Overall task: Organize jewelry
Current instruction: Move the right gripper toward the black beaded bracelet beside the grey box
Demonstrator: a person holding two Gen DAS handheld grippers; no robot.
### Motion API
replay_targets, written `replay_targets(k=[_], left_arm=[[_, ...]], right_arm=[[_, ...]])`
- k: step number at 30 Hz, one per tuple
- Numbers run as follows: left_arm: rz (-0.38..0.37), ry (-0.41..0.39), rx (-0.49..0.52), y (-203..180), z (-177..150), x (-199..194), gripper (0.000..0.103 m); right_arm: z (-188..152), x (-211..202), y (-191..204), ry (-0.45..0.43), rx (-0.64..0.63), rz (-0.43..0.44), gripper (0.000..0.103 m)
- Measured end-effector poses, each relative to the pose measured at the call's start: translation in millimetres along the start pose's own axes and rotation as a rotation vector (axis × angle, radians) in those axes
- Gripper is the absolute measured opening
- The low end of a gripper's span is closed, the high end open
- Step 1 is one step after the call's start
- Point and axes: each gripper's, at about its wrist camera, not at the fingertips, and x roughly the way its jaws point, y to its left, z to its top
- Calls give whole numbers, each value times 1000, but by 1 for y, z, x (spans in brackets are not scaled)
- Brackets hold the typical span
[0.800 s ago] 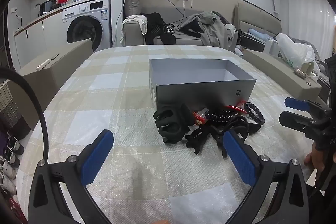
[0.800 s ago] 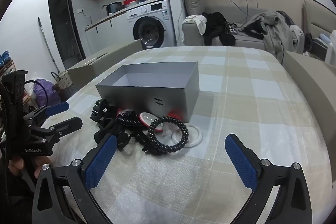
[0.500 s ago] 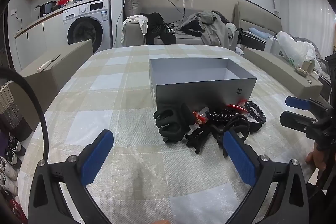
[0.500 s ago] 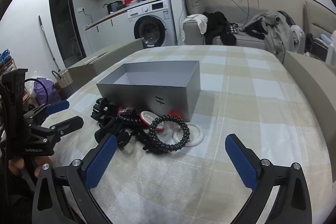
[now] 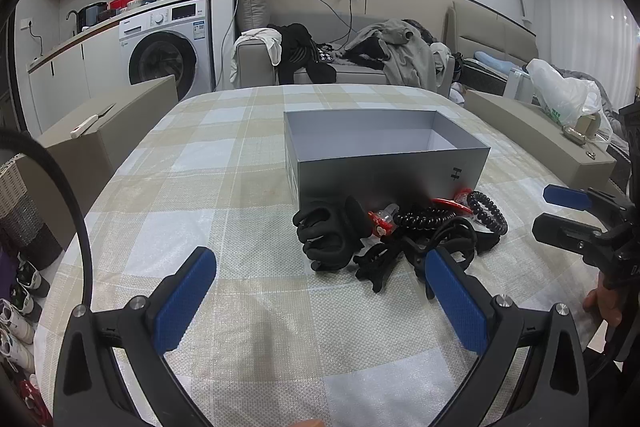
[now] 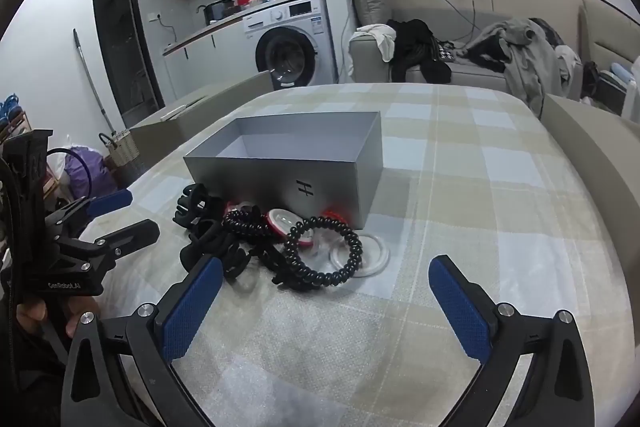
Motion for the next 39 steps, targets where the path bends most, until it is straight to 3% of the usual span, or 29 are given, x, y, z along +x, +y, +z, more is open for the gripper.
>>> replay_targets(k=[18,32,36,39], left_arm=[[15,15,-16,6,2,5,102],[19,23,-27,7,7,9,102],[-1,18,-34,7,8,7,102],[-12,12,-33,7,9,6,102]], right_arm=[[6,6,-9,50,28,-1,103],[11,16,-4,73,44,46,103],[9,27,-6,131,68,54,87],[8,28,-8,146,78,55,83]])
